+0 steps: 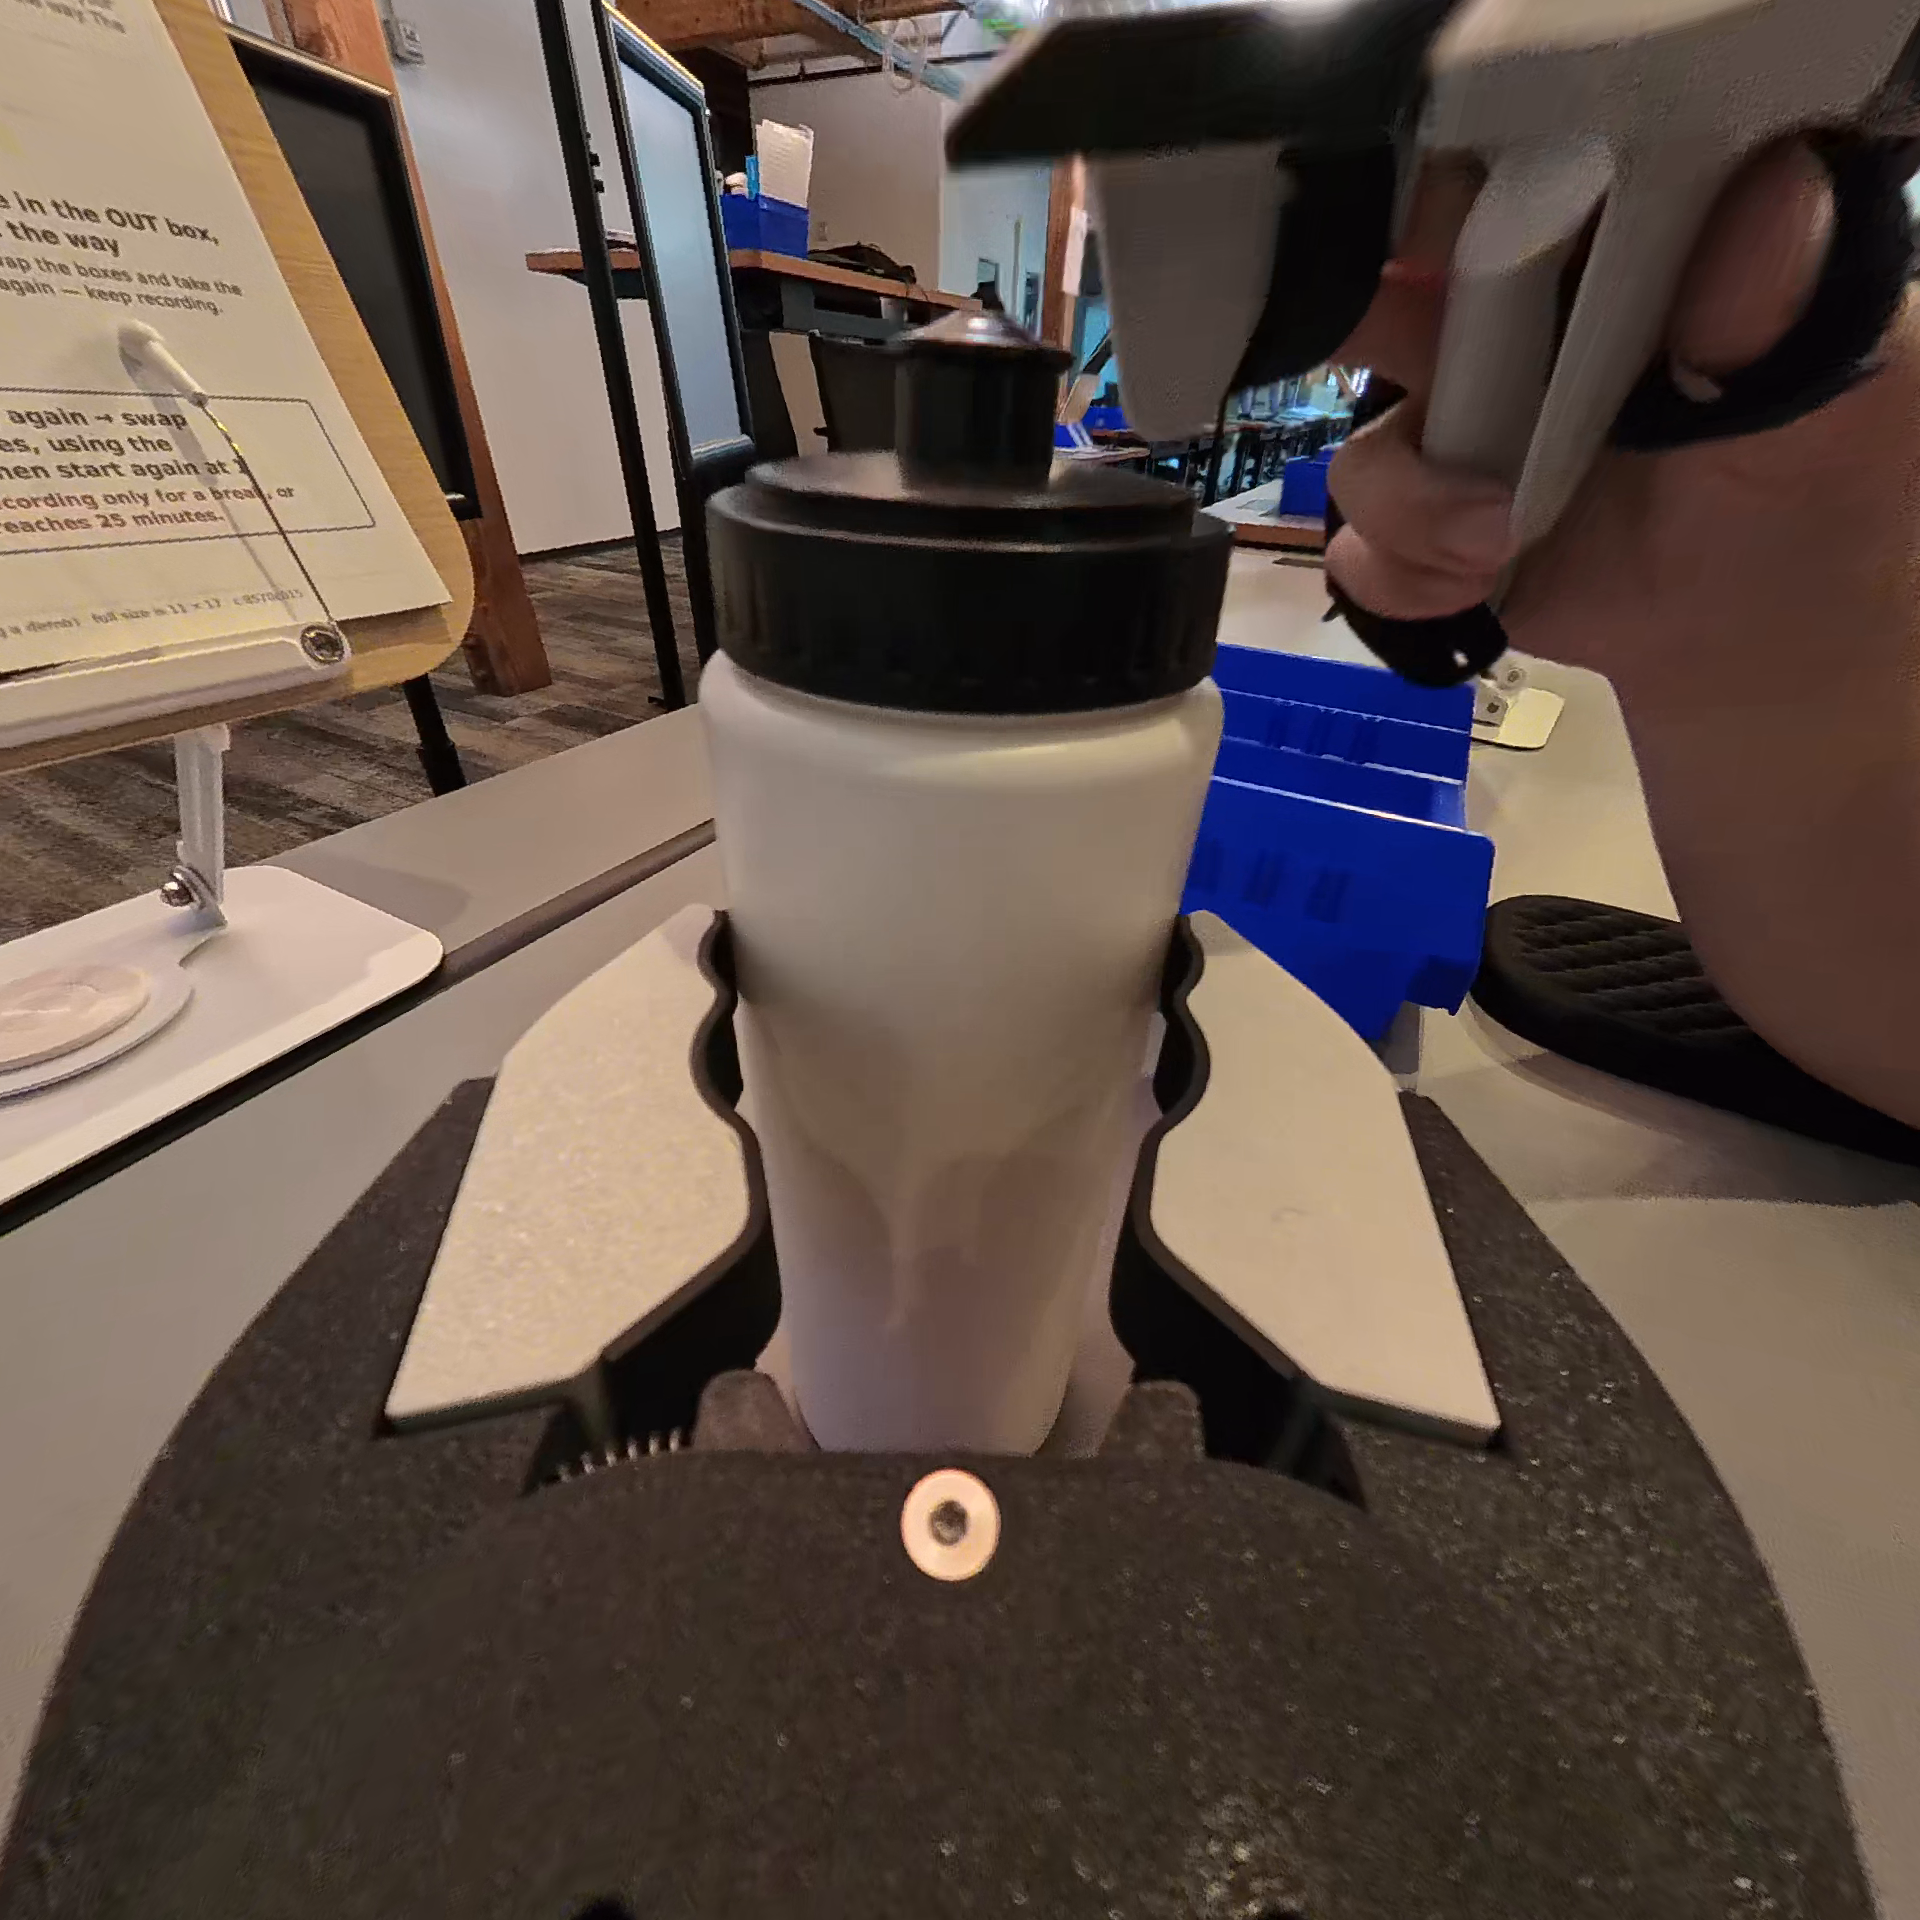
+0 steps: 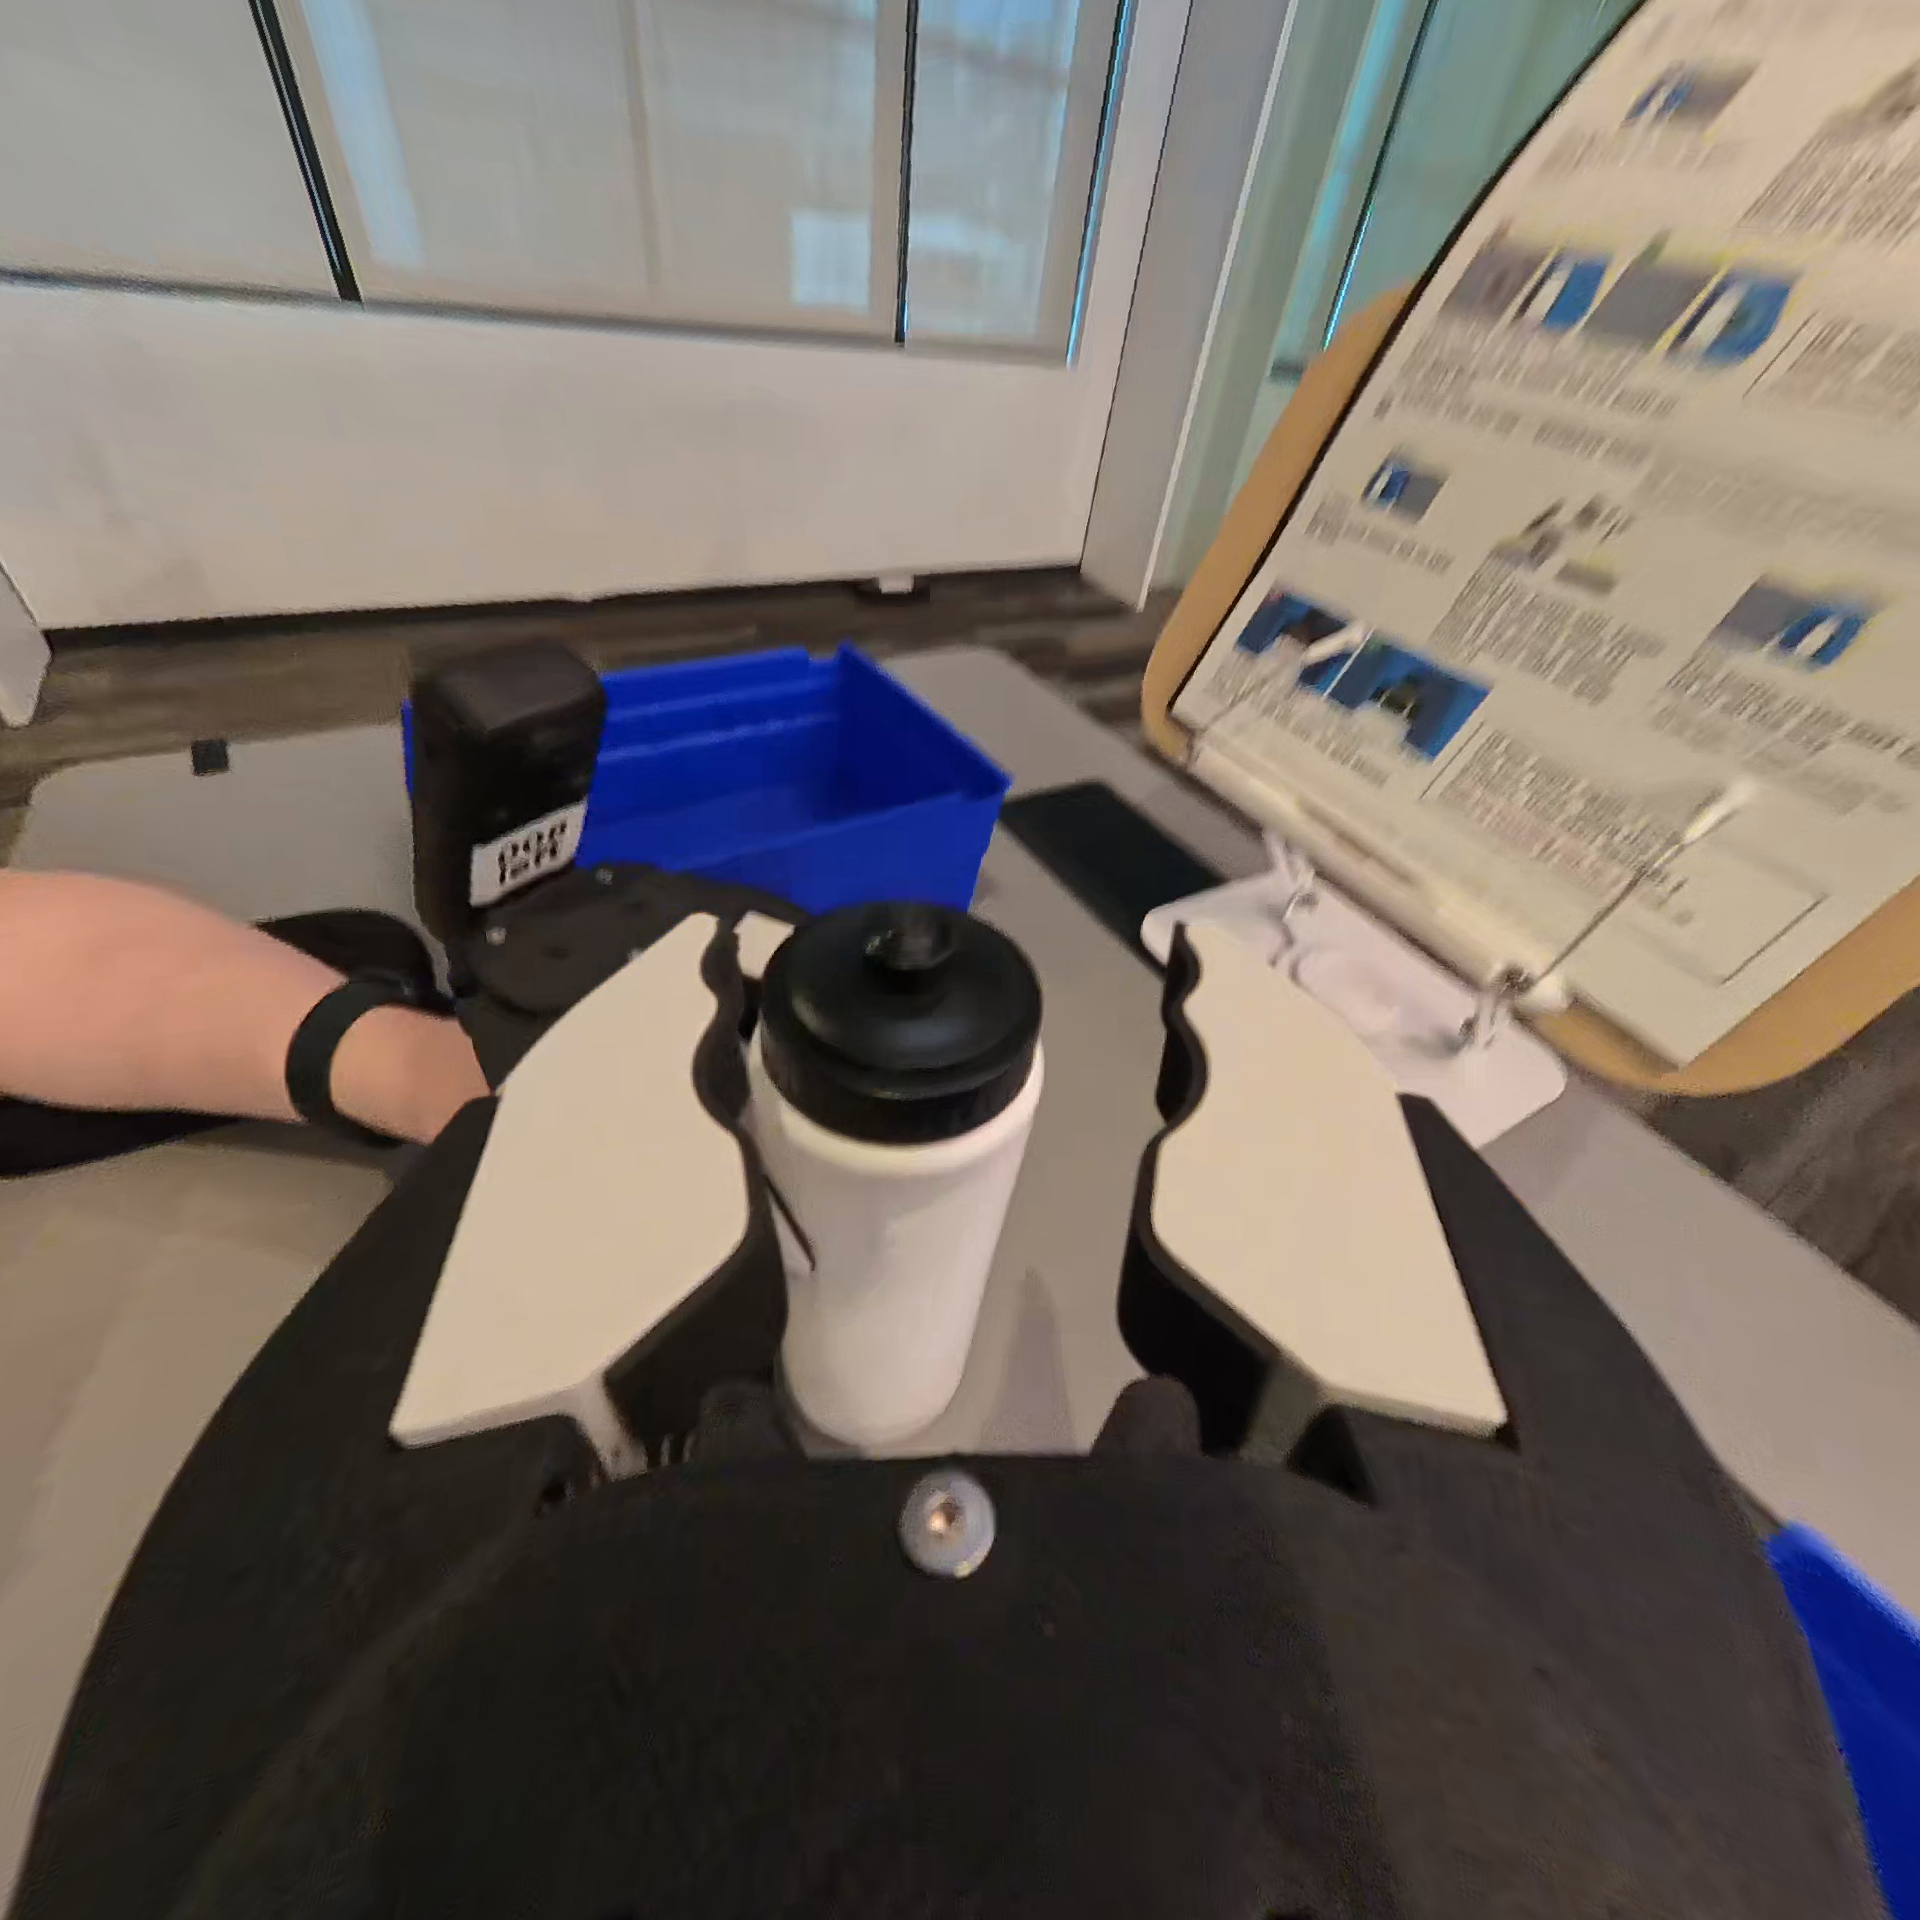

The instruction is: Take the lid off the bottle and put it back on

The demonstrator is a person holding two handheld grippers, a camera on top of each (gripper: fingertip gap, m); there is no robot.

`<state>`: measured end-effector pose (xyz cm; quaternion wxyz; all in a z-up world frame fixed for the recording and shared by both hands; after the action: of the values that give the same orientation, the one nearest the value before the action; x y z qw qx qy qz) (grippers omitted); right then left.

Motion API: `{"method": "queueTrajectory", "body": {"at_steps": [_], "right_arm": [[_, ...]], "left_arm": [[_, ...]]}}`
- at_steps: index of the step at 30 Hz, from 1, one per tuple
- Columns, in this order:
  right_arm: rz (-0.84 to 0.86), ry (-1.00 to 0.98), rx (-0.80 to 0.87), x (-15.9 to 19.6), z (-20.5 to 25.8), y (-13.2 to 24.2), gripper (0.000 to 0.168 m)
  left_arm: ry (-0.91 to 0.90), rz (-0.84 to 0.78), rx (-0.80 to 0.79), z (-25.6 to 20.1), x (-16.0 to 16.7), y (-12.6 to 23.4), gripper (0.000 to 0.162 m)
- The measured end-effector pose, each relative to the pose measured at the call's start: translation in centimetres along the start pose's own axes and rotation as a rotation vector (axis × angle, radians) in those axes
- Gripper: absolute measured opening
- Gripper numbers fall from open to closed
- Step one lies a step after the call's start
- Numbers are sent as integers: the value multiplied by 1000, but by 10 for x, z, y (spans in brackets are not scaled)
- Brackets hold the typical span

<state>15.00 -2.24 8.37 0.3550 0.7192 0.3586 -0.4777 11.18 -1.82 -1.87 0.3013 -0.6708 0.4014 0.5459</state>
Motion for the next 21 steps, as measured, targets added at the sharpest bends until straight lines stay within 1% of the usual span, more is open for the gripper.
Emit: {"method": "queueTrajectory", "body": {"at_steps": [3, 6, 8, 9, 14, 16, 17, 19, 21], "right_arm": [[123, -14, -3, 18, 9, -14, 84], [163, -35, 16, 30, 13, -25, 83], [163, -61, -14, 34, 17, -30, 81], [155, -71, -31, 34, 19, -31, 75], [138, -74, -42, 35, 17, -32, 75], [139, -73, -42, 35, 17, -32, 75], [138, -72, -39, 35, 17, -33, 75], [136, -68, -35, 35, 17, -33, 75], [129, -61, -35, 36, 16, -33, 75]], "left_arm": [[-9, 5, -11, -2, 0, 0, 79], [-19, 12, -14, -5, 1, -2, 79], [-20, 11, -20, -6, 1, -2, 79], [-16, 11, -23, -5, 1, -2, 79], [-19, 14, -19, -4, 2, -3, 79], [-35, 34, -37, -1, 4, -7, 91], [-40, 42, -31, -2, 5, -8, 91], [-47, 44, -28, -2, 6, -10, 84], [-37, 48, -12, -1, 6, -10, 83]]}}
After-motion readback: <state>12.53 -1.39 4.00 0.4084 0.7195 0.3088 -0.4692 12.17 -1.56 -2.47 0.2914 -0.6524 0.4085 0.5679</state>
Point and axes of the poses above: each gripper's, where its closed fingertips meet, y back along the fingers, x out of its underside, z = x × y across the jaws, the point moved 2 cm from there along y, back along the fingers, and after that the axes turned 11 degrees about y, right-handed, at the moved point
